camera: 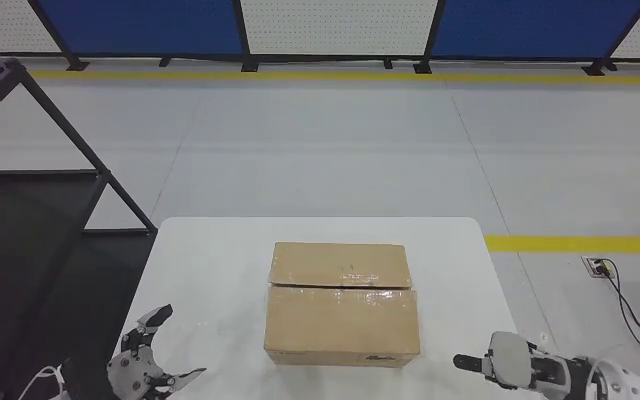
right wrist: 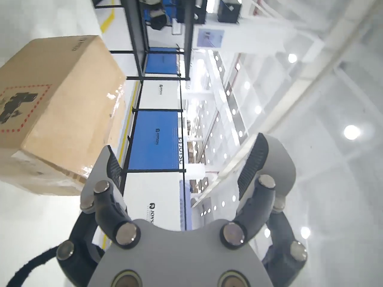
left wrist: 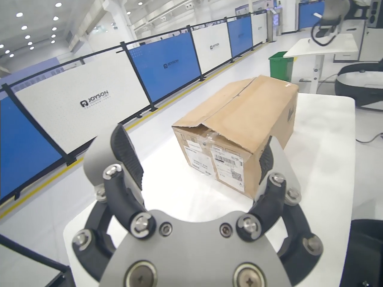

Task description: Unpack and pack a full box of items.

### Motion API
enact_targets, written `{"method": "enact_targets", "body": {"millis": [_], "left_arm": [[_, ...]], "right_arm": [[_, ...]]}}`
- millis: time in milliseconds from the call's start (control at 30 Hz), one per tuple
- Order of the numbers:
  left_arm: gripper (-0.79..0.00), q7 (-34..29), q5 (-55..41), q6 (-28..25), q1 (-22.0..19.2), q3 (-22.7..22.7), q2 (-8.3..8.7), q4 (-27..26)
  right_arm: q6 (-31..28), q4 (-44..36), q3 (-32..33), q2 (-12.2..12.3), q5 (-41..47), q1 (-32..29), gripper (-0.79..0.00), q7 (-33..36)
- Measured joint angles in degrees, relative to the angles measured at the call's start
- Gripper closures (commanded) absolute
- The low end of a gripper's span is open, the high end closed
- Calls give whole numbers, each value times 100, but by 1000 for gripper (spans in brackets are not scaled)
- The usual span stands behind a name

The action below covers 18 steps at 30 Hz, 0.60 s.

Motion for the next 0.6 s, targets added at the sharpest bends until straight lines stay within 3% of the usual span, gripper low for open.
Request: {"method": "enact_targets", "body": {"millis": [200,600], "left_arm": [[-785,659,663,-113,-218,131,131,212],[-785,644,648,-100,-214,129,129,208]], "right_arm": [[-4,-2,-223,90,-937,381,-785,127],[-2,-1,-217,88,-860,374,-785,119]]}}
